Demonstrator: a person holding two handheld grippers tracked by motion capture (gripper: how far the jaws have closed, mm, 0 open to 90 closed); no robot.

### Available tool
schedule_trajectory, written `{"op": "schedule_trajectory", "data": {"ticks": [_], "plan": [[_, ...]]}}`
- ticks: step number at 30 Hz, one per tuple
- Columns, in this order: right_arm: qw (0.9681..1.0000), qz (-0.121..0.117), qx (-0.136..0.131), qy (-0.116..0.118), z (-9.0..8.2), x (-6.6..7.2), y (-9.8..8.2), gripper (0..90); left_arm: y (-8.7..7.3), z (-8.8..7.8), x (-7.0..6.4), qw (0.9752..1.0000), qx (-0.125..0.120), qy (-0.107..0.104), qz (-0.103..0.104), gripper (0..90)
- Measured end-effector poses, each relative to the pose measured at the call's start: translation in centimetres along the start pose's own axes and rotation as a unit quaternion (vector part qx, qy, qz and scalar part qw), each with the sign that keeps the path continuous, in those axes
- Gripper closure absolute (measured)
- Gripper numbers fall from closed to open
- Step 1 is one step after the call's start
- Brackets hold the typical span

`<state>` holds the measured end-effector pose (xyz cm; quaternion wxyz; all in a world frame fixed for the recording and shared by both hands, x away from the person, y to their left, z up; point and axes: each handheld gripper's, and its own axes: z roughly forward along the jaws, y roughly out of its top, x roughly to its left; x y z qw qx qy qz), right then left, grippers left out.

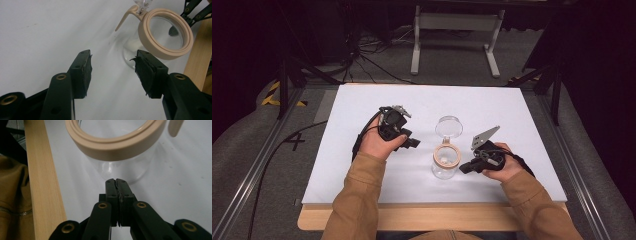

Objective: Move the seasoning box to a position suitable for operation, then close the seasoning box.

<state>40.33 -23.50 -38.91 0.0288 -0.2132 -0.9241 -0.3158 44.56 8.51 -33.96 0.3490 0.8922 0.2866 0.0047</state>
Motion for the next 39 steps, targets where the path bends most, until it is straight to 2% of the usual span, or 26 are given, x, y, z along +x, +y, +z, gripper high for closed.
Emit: {"op": "schedule_trajectory", "data": {"ticks": [1,2,5,7,8,10,11,13,14,15,16,17,20,22,24,26,29,33,39], "plan": [[0.9999,0.003,-0.012,-0.003,-0.5,0.0,0.0,89.0,0.0,-0.1,0.0,1.0,-0.002,0.007,-0.002,48.9],[0.9999,0.003,-0.012,-0.003,-0.5,0.0,0.0,89.0,0.0,-0.1,0.0,1.0,-0.002,0.007,-0.002,50.5],[0.9989,0.004,-0.045,-0.007,-1.7,0.1,0.1,89.1,0.0,0.1,-0.1,0.999,-0.003,0.04,-0.019,51.6],[0.9977,0.002,-0.067,-0.014,-2.3,0.3,0.2,89.2,0.0,0.2,0.0,0.9981,-0.01,0.056,-0.022,52.0],[0.9966,0.0,-0.08,-0.02,-2.7,0.6,0.3,89.2,0.0,0.1,-0.1,0.9977,-0.017,0.062,-0.02,52.3],[0.995,-0.003,-0.097,-0.025,-3.0,1.0,0.6,89.3,0.0,0.1,-0.1,0.9964,-0.044,0.071,-0.017,54.0],[0.9944,-0.002,-0.102,-0.026,-3.2,1.1,0.7,89.3,0.0,0.0,-0.1,0.996,-0.054,0.068,-0.021,57.8],[0.9923,-0.002,-0.121,-0.028,-3.4,1.5,0.8,89.3,-0.1,0.1,-0.1,0.9939,-0.08,0.073,-0.021,64.6],[0.9914,-0.002,-0.127,-0.029,-3.5,1.7,0.9,89.3,-0.1,0.0,-0.1,0.9928,-0.095,0.069,-0.024,72.0],[0.9914,-0.002,-0.127,-0.029,-3.5,1.7,0.9,89.3,-0.1,0.0,-0.1,0.9928,-0.095,0.069,-0.024,77.9],[0.9906,-0.002,-0.134,-0.029,-3.5,2.0,1.0,89.3,-0.1,0.0,-0.1,0.9915,-0.113,0.059,-0.026,77.9],[0.9897,-0.002,-0.14,-0.03,-3.4,2.3,1.2,89.2,-0.1,0.2,-0.2,0.9897,-0.127,0.062,-0.026,81.8],[0.9874,-0.004,-0.154,-0.035,-2.9,2.9,1.6,89.2,0.2,1.1,-0.5,0.985,-0.144,0.094,-0.014,89.4],[0.9865,-0.003,-0.159,-0.037,-2.7,3.1,1.7,89.2,0.3,1.9,-0.6,0.9833,-0.151,0.101,-0.008,89.6],[0.9856,-0.001,-0.165,-0.034,-2.6,3.2,1.7,89.2,0.4,2.5,-0.7,0.9825,-0.158,0.098,-0.009,89.6],[0.9843,0.003,-0.173,-0.034,-2.4,3.2,1.7,89.2,0.6,3.2,-0.6,0.9815,-0.174,0.08,-0.008,89.6],[0.982,0.018,-0.186,-0.028,-2.0,3.3,1.6,89.1,0.7,4.0,-0.2,0.9818,-0.181,0.057,-0.005,89.6],[0.9788,0.03,-0.2,-0.031,-1.6,3.5,1.5,89.1,0.9,4.4,0.1,0.9792,-0.2,0.03,-0.013,89.6],[0.975,0.048,-0.213,-0.041,-1.5,3.3,1.1,89.0,1.5,4.3,-0.4,0.979,-0.203,0.022,0.001,88.9]]}}
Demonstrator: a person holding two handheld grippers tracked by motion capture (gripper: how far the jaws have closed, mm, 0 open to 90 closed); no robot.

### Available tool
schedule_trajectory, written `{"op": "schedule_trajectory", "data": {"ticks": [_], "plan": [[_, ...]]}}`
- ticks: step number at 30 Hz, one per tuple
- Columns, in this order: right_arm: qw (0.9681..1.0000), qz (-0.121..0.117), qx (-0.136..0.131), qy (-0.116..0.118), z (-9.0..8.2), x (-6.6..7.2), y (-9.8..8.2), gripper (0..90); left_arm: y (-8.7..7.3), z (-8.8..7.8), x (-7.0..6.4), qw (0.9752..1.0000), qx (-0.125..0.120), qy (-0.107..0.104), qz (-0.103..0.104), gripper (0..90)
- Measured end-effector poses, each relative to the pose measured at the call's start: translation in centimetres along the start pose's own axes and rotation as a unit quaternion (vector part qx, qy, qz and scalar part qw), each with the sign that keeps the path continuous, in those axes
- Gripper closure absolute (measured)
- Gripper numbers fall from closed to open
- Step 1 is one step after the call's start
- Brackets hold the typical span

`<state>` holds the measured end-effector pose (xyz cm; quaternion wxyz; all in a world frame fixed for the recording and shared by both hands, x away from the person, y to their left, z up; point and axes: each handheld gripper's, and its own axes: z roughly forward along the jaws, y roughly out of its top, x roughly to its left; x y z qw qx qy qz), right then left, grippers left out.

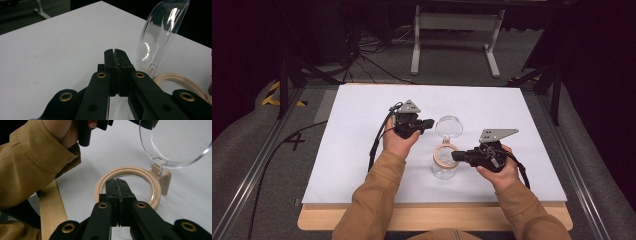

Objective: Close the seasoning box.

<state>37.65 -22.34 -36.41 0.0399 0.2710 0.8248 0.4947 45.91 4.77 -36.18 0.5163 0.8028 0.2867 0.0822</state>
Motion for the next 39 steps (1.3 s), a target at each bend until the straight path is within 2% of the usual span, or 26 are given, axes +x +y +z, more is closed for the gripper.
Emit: {"op": "schedule_trajectory", "data": {"ticks": [5,6,7,14,21,25,26,39], "plan": [[0.9999,0.008,-0.007,0.0,-0.4,-0.1,-0.1,89.0,0.2,0.2,0.0,0.9998,0.0,-0.018,0.007,88.3],[0.9999,0.008,-0.007,-0.001,-0.4,-0.1,-0.1,89.0,0.2,0.2,-0.1,0.9997,-0.006,-0.023,0.005,88.3],[0.9999,0.01,-0.008,-0.001,-0.5,-0.1,-0.1,89.0,0.3,0.0,-0.1,0.9997,0.004,-0.023,0.009,88.3],[0.9998,0.014,-0.011,0.006,-0.5,-0.3,-0.1,89.0,0.5,-0.1,-0.5,0.9993,-0.002,-0.034,0.016,86.1],[0.9998,0.013,-0.011,0.011,-0.5,-0.2,0.0,89.0,0.6,-0.5,-0.8,0.9986,0.005,-0.045,0.026,85.9],[0.9997,0.013,-0.015,0.013,-0.7,-0.1,0.1,89.0,0.4,-0.8,-0.6,0.9961,0.012,-0.083,0.028,80.7],[0.9997,0.012,-0.014,0.013,-0.7,-0.1,0.1,89.0,0.4,-0.9,-0.5,0.9958,0.013,-0.086,0.03,80.7],[0.9996,0.005,-0.004,0.026,-1.0,0.1,0.2,89.2,0.5,-2.0,-0.2,0.9968,0.02,-0.072,0.028,78.3]]}}
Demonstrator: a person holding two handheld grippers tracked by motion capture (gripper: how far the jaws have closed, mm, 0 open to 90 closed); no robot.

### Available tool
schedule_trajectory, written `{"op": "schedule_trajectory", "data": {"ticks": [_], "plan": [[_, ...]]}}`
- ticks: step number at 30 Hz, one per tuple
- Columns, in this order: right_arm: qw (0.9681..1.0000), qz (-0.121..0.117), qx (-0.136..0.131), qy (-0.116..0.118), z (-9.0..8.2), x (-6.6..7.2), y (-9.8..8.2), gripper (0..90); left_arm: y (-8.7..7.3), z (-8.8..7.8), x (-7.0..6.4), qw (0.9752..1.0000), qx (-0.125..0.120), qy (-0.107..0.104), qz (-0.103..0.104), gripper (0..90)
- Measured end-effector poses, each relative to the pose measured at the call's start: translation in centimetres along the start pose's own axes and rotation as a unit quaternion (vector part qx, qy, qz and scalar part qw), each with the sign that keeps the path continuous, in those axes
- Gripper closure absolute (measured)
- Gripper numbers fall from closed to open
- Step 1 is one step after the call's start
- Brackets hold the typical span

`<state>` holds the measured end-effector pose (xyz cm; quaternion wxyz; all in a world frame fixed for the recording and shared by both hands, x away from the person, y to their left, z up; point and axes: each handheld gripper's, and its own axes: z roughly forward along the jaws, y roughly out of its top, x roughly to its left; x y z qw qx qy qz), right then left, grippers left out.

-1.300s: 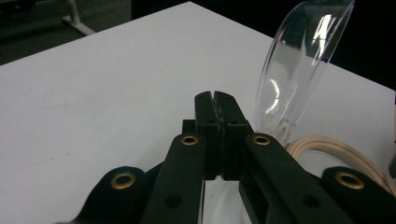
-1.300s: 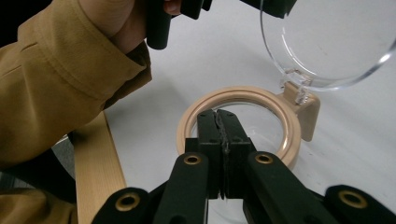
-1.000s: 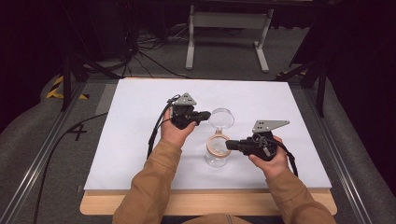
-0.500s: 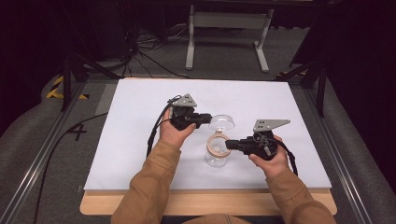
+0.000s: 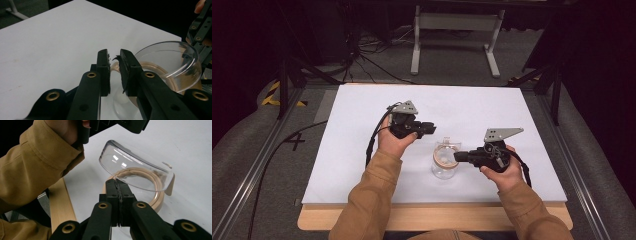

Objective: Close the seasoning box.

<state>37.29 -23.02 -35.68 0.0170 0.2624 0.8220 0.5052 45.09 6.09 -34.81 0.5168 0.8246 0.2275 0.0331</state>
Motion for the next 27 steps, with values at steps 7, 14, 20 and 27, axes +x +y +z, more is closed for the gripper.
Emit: {"op": "schedule_trajectory", "data": {"ticks": [7,14,20,27], "plan": [[1.0,-0.004,0.007,0.002,-0.3,0.3,0.2,89.4,0.2,-0.4,-0.3,0.9995,0.03,0.01,-0.002,76.8],[0.9995,-0.011,0.03,0.005,-0.2,0.5,0.5,89.5,0.1,-1.4,0.1,0.9928,0.116,0.023,-0.019,72.2],[0.9986,-0.01,0.051,0.008,0.0,0.6,0.6,89.6,-0.1,-1.9,0.1,0.9923,0.119,0.029,-0.021,70.4],[0.9964,-0.003,0.084,0.015,0.2,0.6,0.5,89.5,-0.2,-2.1,0.2,0.9917,0.121,0.034,-0.024,69.4]]}}
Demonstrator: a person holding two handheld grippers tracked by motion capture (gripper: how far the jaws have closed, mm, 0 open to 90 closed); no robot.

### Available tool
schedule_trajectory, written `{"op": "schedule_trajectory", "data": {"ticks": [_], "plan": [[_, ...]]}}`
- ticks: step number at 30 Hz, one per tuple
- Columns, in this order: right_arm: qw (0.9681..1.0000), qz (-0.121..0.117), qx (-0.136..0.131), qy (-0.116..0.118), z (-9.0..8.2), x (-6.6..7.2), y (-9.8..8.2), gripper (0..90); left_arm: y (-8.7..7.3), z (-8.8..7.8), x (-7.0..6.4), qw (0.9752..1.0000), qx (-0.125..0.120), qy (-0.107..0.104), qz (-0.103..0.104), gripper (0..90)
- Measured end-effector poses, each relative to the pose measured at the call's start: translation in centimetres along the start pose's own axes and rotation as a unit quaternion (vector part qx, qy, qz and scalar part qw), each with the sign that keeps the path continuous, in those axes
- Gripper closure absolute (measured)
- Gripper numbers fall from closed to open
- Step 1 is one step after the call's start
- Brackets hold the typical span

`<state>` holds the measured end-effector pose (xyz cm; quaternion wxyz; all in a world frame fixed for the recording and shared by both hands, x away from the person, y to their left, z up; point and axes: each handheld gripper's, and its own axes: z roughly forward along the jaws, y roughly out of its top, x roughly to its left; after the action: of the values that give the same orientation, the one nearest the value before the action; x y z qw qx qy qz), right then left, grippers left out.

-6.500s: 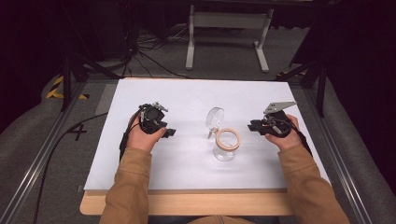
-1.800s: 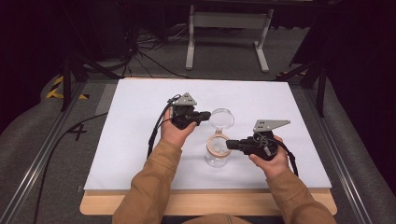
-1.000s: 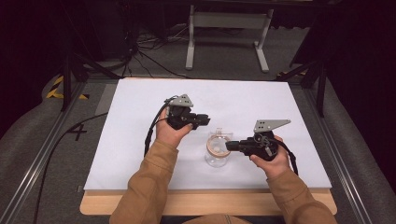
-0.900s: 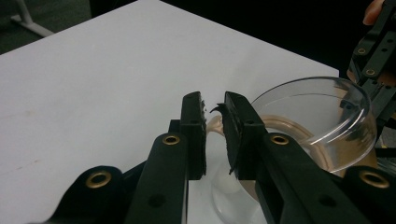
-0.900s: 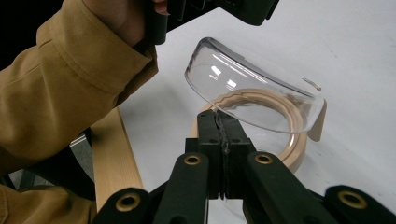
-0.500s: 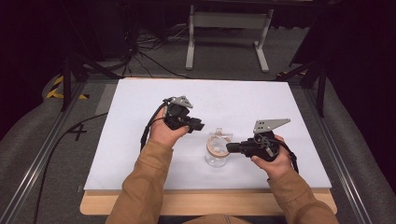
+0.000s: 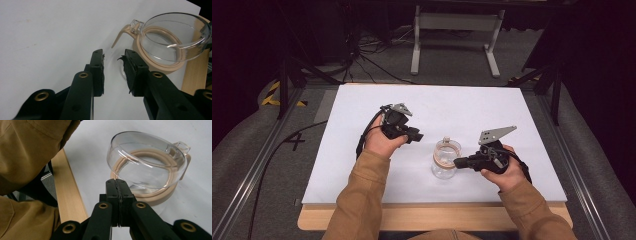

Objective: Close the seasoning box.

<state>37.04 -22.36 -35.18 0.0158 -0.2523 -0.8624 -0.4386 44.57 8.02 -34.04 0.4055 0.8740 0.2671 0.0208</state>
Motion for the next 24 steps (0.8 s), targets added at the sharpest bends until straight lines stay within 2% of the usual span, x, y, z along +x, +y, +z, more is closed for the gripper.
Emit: {"op": "schedule_trajectory", "data": {"ticks": [10,20,24], "plan": [[0.9995,0.012,0.029,0.009,0.43,-0.26,-0.22,89.5,-0.01,0.35,0.02,1.0,0.01,0.001,0.001,66.8],[0.9994,0.01,0.031,0.01,0.35,-0.3,-0.3,89.5,0.0,0.29,0.06,0.9999,0.014,0.002,0.004,66.4],[0.9998,0.005,0.021,0.002,-0.07,-0.35,-0.21,89.4,-0.05,0.33,0.0,1.0,0.006,0.004,-0.001,64.6]]}}
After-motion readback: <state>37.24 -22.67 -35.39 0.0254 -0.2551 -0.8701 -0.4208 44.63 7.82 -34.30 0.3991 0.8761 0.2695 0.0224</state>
